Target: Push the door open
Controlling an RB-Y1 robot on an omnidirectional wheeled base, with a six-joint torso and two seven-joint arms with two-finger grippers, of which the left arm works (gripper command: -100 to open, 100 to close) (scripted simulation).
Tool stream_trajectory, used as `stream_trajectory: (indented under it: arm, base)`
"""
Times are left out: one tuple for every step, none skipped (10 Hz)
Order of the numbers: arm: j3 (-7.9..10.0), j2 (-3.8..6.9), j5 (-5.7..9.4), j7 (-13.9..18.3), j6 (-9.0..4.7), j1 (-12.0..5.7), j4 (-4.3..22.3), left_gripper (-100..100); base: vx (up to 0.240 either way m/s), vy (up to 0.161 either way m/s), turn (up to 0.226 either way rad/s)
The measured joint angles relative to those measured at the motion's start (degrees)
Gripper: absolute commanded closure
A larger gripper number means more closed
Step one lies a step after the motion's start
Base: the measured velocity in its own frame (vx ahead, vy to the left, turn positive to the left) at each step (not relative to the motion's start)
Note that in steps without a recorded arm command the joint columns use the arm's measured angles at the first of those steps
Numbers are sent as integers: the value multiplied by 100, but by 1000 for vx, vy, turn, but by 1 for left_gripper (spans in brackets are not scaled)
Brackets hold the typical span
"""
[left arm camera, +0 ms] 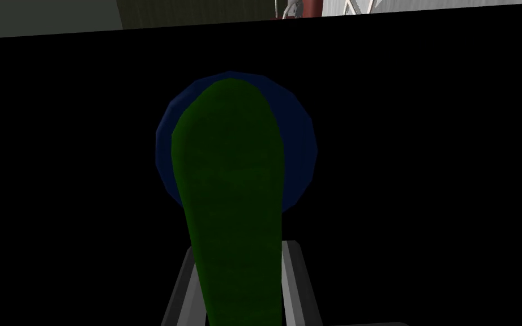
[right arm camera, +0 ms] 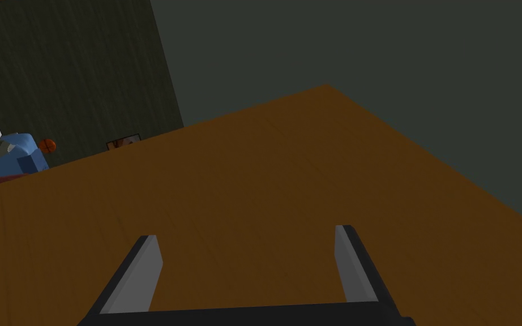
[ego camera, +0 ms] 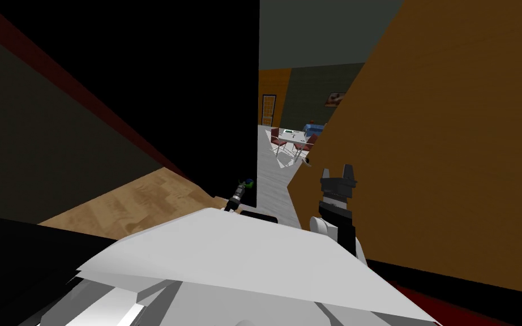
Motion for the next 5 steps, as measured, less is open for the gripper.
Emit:
stream_trajectory:
  arm:
    - [72,-15,25,-20,-56,-71,103,100]
    - [129,-4,46,-28,-90,-96,154,100]
    - [210,-34,72,-62,-88,-158,234,100]
    - [268,-56,89,-105,-44,-135,201,100]
    - [347,-39,121,-111,-48,-187,266,100]
  base:
    - [133,-73,43]
    - [131,-87,67]
    - [145,-82,52]
    - [143,-97,61]
    - [109,-91,36]
